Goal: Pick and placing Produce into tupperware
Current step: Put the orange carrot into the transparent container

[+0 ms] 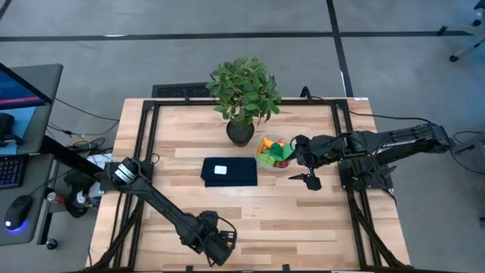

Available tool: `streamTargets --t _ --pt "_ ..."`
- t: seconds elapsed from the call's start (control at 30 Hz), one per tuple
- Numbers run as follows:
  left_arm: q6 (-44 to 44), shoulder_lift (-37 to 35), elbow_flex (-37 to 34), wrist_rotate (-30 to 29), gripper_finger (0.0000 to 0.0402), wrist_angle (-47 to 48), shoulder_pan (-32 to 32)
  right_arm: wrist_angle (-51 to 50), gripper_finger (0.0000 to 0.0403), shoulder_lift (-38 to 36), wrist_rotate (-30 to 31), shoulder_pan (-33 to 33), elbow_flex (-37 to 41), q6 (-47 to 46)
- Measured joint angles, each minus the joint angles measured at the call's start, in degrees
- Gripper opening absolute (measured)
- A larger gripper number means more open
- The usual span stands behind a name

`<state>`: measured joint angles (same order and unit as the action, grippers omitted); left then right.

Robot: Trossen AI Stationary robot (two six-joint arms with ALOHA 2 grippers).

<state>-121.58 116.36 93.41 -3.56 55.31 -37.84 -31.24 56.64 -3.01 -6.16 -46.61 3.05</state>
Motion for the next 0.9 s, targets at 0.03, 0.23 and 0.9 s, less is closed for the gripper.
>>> streamTargets --t 0.03,0.23,0.9 --pt "0.4 0.2 0.0 0.6 0.0250 -0.1 0.3 0.0 0.0315 0.0 0.0 0.0 0.0 0.0" --pt "1.8 0.1 0.0 -1.2 0.0275 0.0 0.6 0.0 0.0315 0.0 0.0 -0.1 0.0 0.0" --pt "2.7 3.9 0.0 0.3 0.0293 -4.4 2.0 -0.1 0.0315 0.0 0.0 -0.1 0.0 0.0"
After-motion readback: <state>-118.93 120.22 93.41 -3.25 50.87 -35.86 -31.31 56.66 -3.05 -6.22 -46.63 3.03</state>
